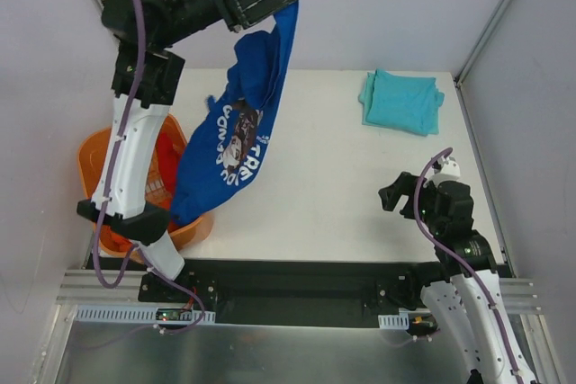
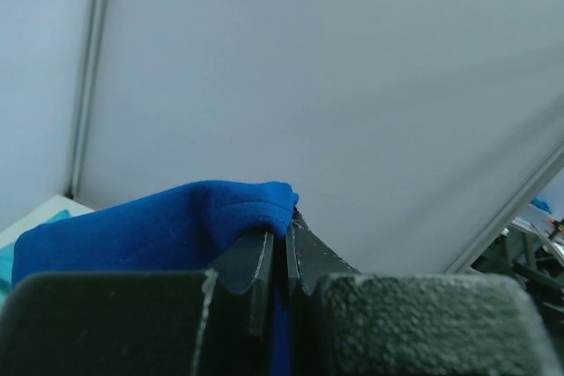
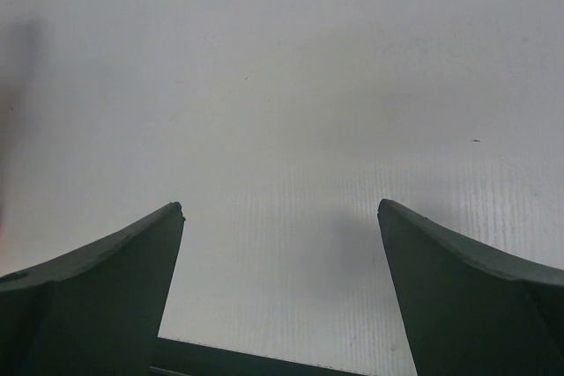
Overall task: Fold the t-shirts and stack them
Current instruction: Move the tshirt to the center of the board
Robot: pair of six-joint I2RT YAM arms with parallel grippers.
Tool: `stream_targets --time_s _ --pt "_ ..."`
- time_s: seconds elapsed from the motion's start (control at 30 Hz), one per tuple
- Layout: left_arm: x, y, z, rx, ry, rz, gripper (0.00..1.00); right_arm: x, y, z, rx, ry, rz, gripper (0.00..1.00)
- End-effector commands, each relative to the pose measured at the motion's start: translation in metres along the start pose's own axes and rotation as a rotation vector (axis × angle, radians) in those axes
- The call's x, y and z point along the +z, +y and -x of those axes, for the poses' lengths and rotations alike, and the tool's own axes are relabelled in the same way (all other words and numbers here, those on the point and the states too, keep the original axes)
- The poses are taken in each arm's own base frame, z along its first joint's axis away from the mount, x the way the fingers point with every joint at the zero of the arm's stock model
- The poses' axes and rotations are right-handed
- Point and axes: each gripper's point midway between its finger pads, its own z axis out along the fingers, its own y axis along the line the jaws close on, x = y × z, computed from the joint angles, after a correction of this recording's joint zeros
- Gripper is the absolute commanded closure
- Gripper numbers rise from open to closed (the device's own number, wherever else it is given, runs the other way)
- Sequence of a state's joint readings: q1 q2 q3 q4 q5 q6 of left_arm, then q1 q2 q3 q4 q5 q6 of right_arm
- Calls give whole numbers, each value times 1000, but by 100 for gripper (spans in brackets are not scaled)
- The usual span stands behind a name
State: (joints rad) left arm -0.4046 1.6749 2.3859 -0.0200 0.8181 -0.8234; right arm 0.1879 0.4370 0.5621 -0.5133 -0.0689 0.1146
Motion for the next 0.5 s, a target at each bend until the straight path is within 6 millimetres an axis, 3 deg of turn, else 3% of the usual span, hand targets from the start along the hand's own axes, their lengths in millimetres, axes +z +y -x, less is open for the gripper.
stream_targets --time_s 0.0,0.07,0.23,0.4,0.47 --pt "34 -36 0 46 -44 -149 100 -2 5 4 -12 -28 28 3" --pt "46 -52 -7 82 -54 -195 100 -3 4 5 -13 -37 22 3" --pt "66 -72 -37 149 -39 -242 100 -4 -1 5 -11 -46 0 3" --pt "74 -56 -66 130 21 -224 100 0 4 1 -11 -21 25 3" --pt "75 -51 -75 115 47 -224 100 2 22 -2 -19 4 129 3"
